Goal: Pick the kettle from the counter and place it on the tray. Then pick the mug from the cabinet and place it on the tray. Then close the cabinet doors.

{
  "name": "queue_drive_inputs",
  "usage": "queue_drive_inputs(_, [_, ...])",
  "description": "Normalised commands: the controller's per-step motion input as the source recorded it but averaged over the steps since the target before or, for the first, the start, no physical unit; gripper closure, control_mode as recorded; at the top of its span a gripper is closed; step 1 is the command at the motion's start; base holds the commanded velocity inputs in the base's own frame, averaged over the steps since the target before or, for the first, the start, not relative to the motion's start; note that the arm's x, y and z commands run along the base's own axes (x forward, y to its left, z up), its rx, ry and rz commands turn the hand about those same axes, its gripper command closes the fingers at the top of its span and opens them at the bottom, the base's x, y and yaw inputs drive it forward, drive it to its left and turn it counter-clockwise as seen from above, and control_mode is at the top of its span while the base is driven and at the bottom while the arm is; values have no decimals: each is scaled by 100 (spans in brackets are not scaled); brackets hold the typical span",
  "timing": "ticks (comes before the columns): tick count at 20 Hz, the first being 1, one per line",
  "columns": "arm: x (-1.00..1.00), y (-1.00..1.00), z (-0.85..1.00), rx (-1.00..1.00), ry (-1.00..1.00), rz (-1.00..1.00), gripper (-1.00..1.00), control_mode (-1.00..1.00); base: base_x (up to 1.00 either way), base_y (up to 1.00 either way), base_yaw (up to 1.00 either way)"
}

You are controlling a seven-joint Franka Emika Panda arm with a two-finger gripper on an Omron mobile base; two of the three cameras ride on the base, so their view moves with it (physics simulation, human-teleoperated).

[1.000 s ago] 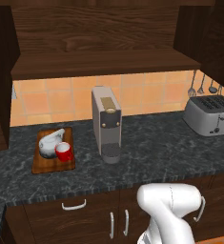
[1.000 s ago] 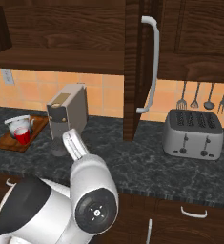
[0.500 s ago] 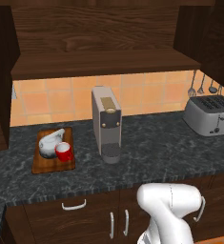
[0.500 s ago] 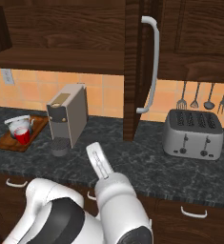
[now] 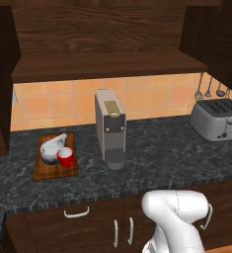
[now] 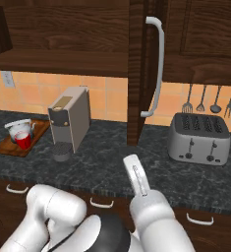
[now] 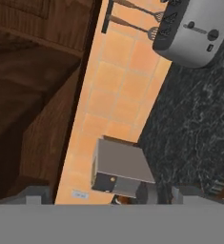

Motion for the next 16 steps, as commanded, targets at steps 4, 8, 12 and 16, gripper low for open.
queue_drive_inputs(4, [22,-66,0,9,3,0,-100,-100,0,0,0])
queue_drive_inputs(8, [70,-31,16,14,4,0,-100,-100,0,0,0])
queue_drive_inputs(12, [80,-20,35,14,4,0,-100,-100,0,0,0])
queue_drive_inputs(16, [64,-59,15,8,10,0,-100,-100,0,0,0])
